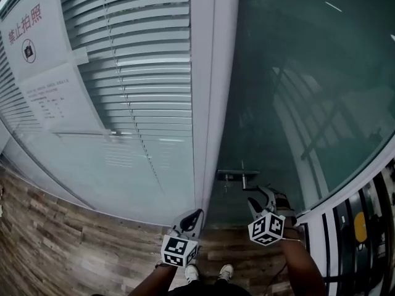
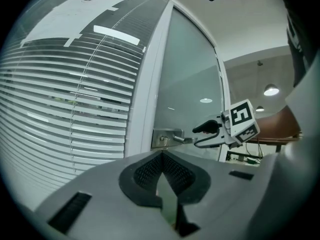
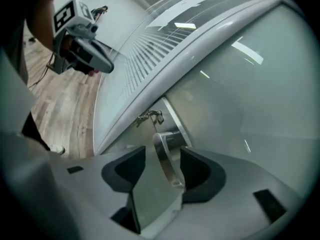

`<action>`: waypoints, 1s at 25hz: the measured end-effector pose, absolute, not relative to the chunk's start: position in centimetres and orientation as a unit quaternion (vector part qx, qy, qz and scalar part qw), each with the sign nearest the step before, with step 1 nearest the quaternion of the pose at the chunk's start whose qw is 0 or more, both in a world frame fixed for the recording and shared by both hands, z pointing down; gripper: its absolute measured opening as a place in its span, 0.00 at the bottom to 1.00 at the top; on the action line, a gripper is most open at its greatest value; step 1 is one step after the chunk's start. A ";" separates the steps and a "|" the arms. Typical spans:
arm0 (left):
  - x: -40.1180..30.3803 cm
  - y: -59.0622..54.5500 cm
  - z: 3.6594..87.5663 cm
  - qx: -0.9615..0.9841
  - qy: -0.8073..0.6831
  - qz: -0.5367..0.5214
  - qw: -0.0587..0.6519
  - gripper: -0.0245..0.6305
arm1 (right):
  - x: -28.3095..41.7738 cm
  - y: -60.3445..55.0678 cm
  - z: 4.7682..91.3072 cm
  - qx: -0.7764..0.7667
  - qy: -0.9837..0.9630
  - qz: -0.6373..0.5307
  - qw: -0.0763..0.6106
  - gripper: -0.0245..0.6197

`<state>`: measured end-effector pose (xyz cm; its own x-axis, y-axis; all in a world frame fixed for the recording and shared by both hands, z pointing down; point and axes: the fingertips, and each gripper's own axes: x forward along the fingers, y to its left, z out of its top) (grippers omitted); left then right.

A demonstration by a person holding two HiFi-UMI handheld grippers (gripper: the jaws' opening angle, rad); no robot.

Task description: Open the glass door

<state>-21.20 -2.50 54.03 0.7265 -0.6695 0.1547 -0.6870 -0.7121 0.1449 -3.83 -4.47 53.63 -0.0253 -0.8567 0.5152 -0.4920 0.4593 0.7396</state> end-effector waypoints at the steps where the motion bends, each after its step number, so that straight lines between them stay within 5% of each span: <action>1: -21.2 -2.6 54.1 0.923 -0.370 0.045 0.097 0.04 | -3.7 -5.0 53.9 0.471 -0.688 -0.192 0.518 0.36; 9: -21.3 -2.5 55.1 0.915 -0.387 0.053 0.101 0.04 | -2.8 -6.9 56.9 0.340 -0.672 -0.195 0.628 0.40; 22: -21.1 -2.7 55.2 0.912 -0.396 0.047 0.100 0.04 | -2.8 -7.5 60.4 0.246 -0.677 -0.152 0.677 0.40; 25: -20.8 -2.4 55.2 0.912 -0.394 0.049 0.102 0.04 | -2.6 -8.2 59.9 0.254 -0.676 -0.166 0.671 0.22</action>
